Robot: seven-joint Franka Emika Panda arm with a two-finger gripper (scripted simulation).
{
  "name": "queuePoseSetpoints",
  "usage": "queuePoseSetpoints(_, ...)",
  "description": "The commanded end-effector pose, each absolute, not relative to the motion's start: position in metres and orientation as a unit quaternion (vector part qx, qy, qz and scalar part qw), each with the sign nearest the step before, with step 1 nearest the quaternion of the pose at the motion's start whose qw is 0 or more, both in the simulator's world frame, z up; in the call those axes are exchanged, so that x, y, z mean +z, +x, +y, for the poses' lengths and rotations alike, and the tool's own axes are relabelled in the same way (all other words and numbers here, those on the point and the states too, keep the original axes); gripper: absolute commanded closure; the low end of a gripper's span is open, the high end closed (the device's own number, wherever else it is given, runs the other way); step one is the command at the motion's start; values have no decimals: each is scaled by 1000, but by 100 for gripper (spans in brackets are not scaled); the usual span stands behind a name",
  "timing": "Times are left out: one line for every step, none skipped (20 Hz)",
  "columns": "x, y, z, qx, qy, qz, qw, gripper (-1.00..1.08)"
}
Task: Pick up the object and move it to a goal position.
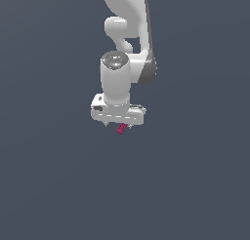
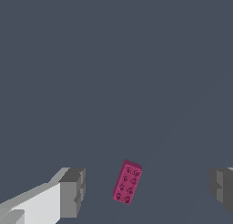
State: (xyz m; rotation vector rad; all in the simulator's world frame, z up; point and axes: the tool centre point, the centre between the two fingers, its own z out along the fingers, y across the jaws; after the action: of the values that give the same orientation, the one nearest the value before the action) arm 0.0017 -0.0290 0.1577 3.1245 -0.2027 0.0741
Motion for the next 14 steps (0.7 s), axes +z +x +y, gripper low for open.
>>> queuePoseSetpoints(145, -7, -27, 20, 996, -85, 3, -92)
queuePoseSetpoints(139, -11, -26, 19, 995, -95, 2, -92)
queuePoseSetpoints(132, -15, -25, 18, 994, -106, 1, -92)
queuePoseSetpoints(126, -20, -24, 16, 993, -117, 0, -92)
queuePoseSetpoints(119, -25, -23, 14, 992, -129, 0, -92)
queuePoseSetpoints(112, -31, -23, 13, 990, -142, -1, -92)
queuePoseSetpoints(105, -36, -22, 11, 988, -153, -1, -92)
queuePoseSetpoints(99, -41, -21, 10, 986, -164, -1, -92)
queuePoseSetpoints(94, -46, -21, 8, 985, -174, -1, -92)
queuePoseSetpoints(89, -50, -21, 7, 983, -184, -1, -92)
queuePoseSetpoints(85, -55, -20, 6, 981, -192, -1, -92)
queuePoseSetpoints(81, -59, -20, 5, 980, -200, -1, -92)
queuePoseSetpoints(77, -62, -20, 4, 978, -207, -1, -92)
queuePoseSetpoints(74, -65, -20, 3, 977, -214, -1, -92)
